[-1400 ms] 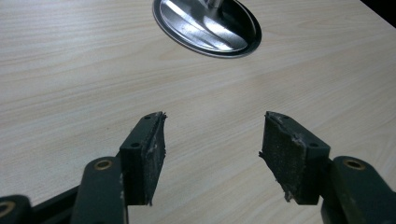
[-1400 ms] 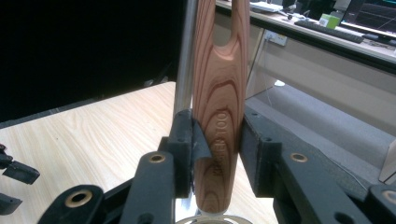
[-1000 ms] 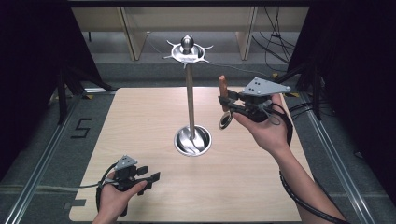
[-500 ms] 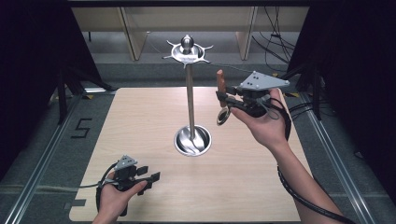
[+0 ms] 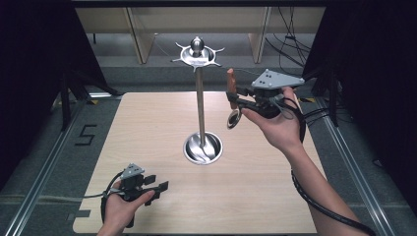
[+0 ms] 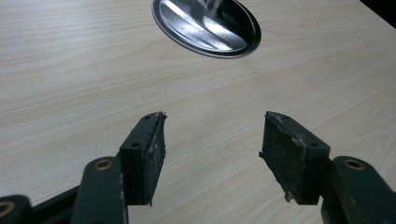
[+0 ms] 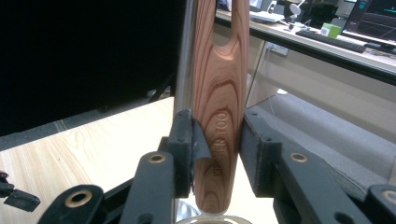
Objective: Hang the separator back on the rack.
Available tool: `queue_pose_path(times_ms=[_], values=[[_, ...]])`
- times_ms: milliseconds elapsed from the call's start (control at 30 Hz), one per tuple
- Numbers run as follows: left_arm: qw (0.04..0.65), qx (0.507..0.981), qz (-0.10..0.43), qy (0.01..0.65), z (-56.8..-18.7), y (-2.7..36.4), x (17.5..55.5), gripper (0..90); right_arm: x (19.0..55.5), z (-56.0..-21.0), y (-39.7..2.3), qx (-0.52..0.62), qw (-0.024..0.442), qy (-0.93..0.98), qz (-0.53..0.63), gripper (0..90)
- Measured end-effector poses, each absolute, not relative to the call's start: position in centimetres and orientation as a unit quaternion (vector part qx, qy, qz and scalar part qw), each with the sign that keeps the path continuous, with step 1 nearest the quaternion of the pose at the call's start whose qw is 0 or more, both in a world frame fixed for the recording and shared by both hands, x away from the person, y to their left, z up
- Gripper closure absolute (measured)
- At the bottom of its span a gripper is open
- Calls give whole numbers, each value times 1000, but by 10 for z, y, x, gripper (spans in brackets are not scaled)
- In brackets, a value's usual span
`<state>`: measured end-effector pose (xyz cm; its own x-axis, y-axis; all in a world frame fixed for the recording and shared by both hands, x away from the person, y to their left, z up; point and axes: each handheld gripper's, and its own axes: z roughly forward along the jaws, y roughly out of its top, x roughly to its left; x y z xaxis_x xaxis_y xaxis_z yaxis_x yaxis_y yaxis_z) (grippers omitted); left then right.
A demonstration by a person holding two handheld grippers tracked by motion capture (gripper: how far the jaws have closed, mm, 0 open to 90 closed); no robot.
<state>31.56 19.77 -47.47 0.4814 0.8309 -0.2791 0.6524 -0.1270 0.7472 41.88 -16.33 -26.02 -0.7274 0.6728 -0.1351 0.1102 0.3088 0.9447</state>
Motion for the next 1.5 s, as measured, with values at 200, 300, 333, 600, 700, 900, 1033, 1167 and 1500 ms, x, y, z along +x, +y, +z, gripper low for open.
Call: queue_pose_path(times_ms=[200,300,333,600,700,900,1033,1167,1500], values=[[434,744,103,498,-475,198,316,386,423,-257,-160,255,265,764,529,683],[436,743,103,498,-475,198,316,385,423,-256,-158,260,255,766,529,683],[435,743,103,498,-475,198,316,385,425,-255,-157,256,261,765,531,683],[434,744,101,499,-475,197,316,386,426,-252,-154,257,251,766,534,683],[433,744,102,498,-475,197,316,386,428,-250,-152,252,257,767,531,683],[434,744,101,498,-475,197,316,386,430,-248,-151,253,255,769,529,683],[433,744,103,498,-475,198,316,386,432,-247,-150,258,250,768,531,683],[434,743,101,499,-475,197,316,386,434,-246,-149,260,248,771,526,683],[434,744,101,498,-475,198,316,385,439,-247,-141,260,235,778,522,683]])
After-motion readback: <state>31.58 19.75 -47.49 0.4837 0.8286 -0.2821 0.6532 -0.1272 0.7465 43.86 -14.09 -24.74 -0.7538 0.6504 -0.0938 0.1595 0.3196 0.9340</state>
